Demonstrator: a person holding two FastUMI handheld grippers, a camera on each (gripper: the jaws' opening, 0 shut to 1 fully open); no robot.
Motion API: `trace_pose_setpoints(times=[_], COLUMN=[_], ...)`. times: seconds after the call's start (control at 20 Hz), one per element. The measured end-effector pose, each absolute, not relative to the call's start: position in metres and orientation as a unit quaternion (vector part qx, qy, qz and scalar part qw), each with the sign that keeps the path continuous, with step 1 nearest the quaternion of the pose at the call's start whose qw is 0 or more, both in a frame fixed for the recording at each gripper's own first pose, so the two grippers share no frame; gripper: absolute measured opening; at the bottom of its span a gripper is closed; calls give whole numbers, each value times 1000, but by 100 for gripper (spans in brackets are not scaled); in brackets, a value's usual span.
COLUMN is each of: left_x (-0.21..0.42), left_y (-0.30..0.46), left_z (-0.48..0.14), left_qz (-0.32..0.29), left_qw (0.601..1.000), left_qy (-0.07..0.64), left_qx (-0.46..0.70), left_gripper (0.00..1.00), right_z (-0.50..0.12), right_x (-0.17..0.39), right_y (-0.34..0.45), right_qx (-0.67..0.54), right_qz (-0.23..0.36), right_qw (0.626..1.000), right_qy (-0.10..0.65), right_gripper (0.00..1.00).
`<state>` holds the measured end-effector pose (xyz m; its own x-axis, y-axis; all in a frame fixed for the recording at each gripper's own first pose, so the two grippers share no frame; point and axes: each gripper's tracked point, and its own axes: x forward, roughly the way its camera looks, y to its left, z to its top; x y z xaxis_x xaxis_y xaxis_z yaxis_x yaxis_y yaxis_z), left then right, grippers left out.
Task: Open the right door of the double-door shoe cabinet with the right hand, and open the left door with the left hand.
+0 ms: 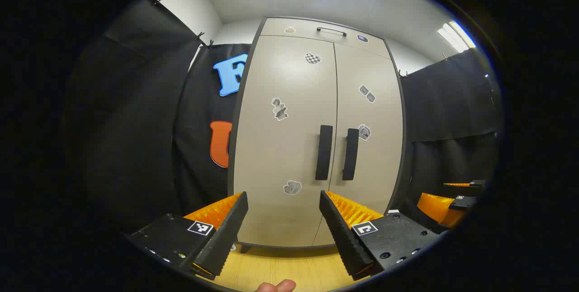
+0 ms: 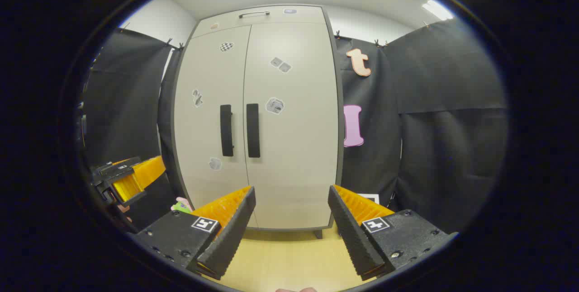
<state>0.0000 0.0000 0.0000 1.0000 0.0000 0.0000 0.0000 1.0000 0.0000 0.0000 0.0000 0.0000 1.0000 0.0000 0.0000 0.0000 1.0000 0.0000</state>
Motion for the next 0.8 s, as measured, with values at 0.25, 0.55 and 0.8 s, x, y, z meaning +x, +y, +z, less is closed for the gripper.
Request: trace_pose_setpoints(times=[0.25, 0.55, 0.8], left_x=[5, 5, 6], left_y=[3, 5, 3], left_z=[4, 6, 8], left_qz=[-4, -9, -17], left_qw=[1000, 1000, 1000], left_qy=[-2, 3, 3], left_qx=[-7, -3, -4], left_gripper=[95, 95, 95], right_z=[-1, 11, 16], right_x=[2, -1, -1], right_y=[0, 8, 8], right_qx=[6, 13, 16], right_qz=[-7, 0, -6], right_qw=[1000, 1000, 999], right_qy=[1, -19, -31], right_gripper=[100, 100, 100])
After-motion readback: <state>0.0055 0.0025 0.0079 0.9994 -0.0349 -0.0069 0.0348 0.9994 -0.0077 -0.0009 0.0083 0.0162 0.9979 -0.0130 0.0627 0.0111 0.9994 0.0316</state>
